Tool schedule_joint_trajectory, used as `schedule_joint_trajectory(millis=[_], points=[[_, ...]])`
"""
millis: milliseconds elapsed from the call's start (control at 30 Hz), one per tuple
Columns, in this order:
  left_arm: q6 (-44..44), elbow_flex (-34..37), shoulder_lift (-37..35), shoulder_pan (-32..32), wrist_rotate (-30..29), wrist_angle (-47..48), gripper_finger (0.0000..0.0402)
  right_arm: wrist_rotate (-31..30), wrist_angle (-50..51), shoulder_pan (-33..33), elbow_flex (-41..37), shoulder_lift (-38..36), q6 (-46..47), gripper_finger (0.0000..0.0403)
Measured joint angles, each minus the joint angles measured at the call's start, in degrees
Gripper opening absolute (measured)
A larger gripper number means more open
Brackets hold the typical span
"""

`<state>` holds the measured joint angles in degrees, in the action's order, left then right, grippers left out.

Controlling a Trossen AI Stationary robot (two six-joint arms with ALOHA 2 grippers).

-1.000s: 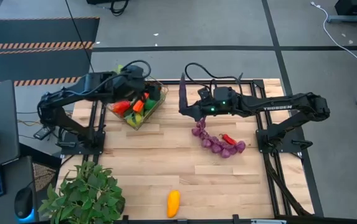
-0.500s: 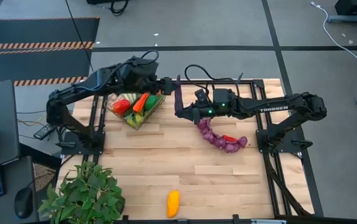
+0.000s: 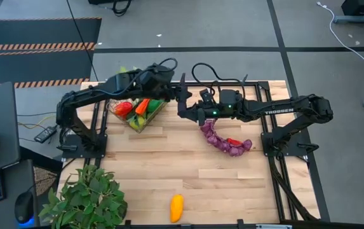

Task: Build produce basket
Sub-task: Put the eggplant into the wire basket

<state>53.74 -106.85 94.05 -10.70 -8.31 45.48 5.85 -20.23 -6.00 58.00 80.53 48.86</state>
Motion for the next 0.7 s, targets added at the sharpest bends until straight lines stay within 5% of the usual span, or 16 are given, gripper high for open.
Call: schedule_joint_trajectory(millis=[233,567,700], points=[[0.0,0.0,0.8,0.7,0.3,-0.1,0.0268,-0.1,0.5,0.0,0.0,0.0,0.0,0.0123],[0.0,0.0,0.9,0.6,0.2,0.5,0.0119,-0.9,0.8,-0.2,0.0,0.0,-1.2,0.0127],[-0.4,0.0,0.9,0.5,0.3,0.4,0.009,-1.6,1.0,-0.2,0.0,0.0,-2.7,0.0149]])
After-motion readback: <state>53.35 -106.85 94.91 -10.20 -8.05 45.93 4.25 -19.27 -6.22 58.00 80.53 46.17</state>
